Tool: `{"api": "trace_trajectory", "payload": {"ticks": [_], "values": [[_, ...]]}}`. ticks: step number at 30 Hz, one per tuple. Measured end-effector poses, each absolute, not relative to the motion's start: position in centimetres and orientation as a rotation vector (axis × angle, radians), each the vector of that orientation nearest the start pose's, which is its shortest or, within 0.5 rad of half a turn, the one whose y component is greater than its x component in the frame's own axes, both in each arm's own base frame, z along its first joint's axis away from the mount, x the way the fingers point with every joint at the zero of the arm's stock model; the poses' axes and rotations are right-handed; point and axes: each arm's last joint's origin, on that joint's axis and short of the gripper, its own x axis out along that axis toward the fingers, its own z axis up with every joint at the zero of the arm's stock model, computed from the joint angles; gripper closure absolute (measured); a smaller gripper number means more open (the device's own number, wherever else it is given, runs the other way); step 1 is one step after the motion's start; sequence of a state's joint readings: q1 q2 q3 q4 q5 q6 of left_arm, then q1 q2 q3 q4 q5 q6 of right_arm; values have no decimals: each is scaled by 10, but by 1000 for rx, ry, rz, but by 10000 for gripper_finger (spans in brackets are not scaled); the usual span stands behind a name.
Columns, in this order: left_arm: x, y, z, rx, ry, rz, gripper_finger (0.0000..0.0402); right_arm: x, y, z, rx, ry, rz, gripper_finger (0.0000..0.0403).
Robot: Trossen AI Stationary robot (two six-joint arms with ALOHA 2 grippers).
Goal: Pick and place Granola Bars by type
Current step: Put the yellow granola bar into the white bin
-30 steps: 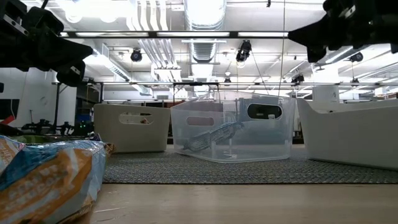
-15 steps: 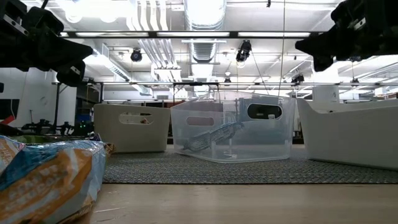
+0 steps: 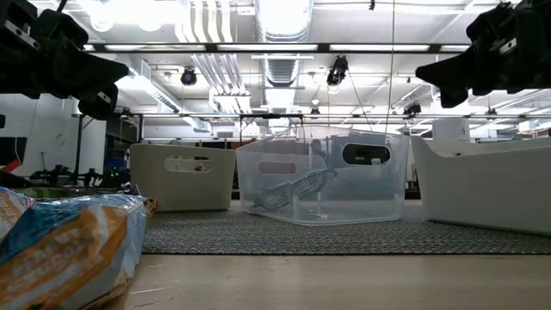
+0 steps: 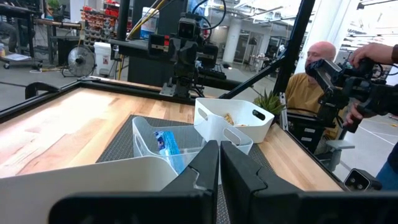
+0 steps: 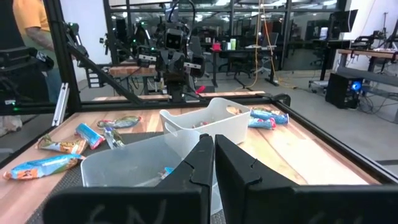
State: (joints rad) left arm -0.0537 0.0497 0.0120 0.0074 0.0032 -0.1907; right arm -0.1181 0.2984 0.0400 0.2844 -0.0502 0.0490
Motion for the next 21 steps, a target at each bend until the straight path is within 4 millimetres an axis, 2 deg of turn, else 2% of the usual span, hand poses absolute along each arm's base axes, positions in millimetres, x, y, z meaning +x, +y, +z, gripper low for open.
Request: {"api": "trace_trajectory", "payload": {"ticks": [10,21], "values": [[100,-5,164,-190,35,-54,401,113,-10,178,-43,-46,-1,394],[100,-5,164,-190,35,-54,401,111,-8,170,-3,-22,47,394]]}}
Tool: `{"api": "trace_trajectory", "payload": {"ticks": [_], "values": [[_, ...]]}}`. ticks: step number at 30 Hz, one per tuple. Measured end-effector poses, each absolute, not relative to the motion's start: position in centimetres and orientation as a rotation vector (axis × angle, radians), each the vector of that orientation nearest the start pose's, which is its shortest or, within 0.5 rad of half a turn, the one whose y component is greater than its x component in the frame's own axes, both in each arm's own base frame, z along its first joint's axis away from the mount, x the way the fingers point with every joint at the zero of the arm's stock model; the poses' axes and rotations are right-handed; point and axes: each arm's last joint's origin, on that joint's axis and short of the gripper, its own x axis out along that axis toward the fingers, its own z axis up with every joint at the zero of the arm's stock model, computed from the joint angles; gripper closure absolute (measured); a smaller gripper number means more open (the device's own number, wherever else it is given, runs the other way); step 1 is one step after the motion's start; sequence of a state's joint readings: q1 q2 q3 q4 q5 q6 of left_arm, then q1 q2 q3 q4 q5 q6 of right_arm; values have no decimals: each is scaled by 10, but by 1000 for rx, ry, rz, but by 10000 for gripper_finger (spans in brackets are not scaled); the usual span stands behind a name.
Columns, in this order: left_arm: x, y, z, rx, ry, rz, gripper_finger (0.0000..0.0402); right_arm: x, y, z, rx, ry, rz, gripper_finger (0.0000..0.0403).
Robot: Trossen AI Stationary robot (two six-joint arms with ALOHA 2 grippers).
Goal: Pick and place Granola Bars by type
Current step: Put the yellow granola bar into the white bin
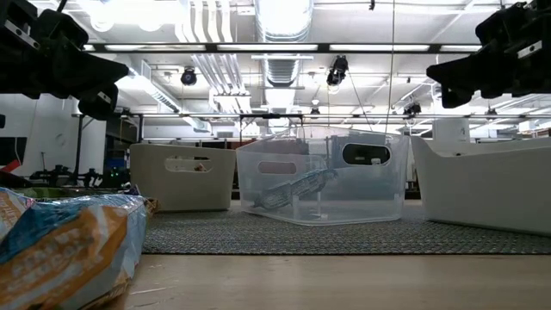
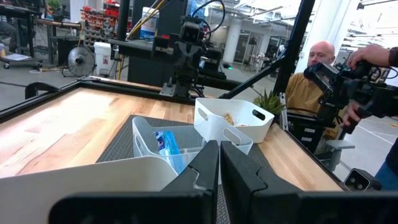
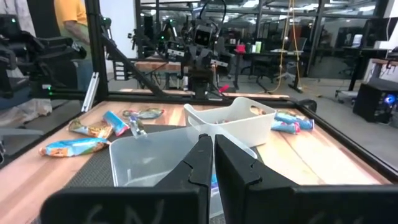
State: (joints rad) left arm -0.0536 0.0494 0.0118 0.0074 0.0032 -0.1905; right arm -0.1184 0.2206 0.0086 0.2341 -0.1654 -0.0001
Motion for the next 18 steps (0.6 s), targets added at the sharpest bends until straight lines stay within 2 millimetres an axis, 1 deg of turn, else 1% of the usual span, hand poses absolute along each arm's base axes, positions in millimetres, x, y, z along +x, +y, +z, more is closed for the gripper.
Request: {"api": "trace_trajectory", "payload": {"ticks": [11,18], "values": [[100,-5,164,-190,36,-54,401,103,-8,168,-7,-4,40,394],[100,-5,164,-190,36,-54,401,101,-7,164,42,32,39,394]]}}
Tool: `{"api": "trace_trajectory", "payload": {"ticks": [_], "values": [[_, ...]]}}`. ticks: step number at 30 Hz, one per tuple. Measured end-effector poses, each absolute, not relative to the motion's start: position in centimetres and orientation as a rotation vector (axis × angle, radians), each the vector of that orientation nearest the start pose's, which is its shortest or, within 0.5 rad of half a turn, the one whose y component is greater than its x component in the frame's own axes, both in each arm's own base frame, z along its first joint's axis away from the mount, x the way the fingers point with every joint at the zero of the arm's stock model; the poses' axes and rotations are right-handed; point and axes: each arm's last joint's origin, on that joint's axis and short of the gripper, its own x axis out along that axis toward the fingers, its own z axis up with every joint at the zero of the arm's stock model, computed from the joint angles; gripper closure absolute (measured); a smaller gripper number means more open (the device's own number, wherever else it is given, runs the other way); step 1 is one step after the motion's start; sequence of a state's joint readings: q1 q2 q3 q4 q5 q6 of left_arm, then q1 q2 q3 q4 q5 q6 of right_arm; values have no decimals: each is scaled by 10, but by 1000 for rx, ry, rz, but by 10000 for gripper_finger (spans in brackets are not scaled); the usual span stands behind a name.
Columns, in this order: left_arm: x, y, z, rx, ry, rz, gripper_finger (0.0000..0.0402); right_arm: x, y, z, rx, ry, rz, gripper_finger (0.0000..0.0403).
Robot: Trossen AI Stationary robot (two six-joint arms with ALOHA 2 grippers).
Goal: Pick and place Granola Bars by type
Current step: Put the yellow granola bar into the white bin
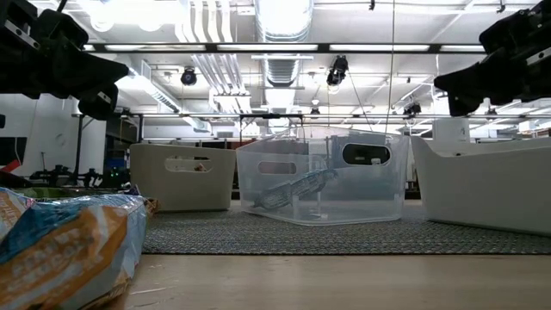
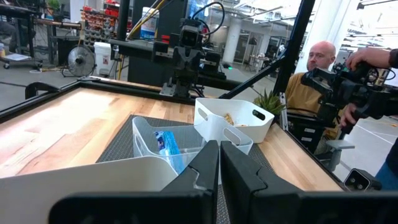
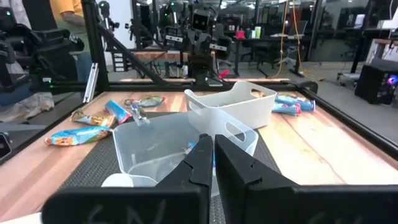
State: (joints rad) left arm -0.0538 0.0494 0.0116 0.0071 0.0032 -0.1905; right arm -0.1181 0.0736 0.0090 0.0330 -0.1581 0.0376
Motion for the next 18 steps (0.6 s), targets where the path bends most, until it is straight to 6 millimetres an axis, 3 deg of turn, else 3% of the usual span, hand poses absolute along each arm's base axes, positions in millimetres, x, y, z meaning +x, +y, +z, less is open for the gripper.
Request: {"api": "trace_trajectory", "payload": {"ticks": [18], "values": [[100,-5,164,-190,36,-54,401,102,-8,163,56,46,39,394]]}}
